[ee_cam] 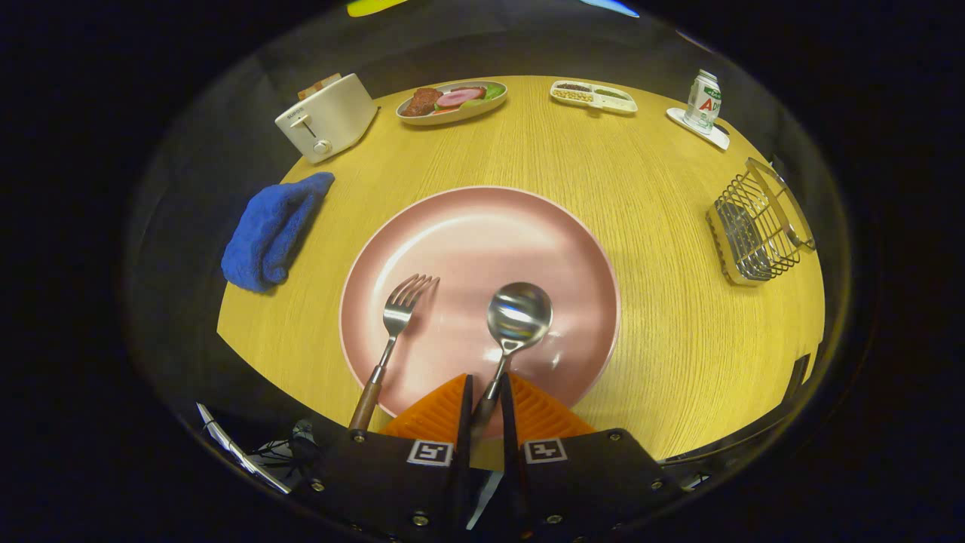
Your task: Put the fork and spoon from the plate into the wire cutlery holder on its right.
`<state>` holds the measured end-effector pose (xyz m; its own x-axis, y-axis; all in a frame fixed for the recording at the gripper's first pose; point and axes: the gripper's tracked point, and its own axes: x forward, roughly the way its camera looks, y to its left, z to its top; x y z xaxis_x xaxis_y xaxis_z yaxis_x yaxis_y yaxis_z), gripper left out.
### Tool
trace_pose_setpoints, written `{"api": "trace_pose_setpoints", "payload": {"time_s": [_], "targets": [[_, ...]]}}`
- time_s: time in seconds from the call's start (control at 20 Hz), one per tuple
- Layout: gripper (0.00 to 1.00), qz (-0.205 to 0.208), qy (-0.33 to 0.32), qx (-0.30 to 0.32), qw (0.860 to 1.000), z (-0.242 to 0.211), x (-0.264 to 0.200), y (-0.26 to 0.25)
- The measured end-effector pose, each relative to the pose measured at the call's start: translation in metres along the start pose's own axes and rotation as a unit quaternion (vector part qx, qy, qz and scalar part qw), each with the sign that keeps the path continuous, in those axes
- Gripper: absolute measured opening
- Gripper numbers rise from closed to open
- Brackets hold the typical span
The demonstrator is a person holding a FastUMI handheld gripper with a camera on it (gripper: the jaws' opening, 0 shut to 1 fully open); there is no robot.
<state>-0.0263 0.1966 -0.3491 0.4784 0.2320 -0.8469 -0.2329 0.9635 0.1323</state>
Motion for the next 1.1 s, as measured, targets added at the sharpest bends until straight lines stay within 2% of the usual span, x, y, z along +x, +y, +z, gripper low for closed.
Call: {"api": "trace_pose_setpoints", "payload": {"time_s": [0.2,0.25,0.35,0.7,1.1], "targets": [[0.20,0.021,-0.008,0.024,0.999,0.001,-0.005,0.004],[0.03,0.018,-0.001,0.021,1.000,0.001,0.001,0.003],[0.03,0.035,0.003,0.027,0.999,0.000,-0.004,0.008],[0.02,0.044,-0.026,0.064,0.997,0.022,-0.023,-0.001],[0.02,0.020,-0.092,0.104,0.990,0.069,-0.072,-0.060]]}}
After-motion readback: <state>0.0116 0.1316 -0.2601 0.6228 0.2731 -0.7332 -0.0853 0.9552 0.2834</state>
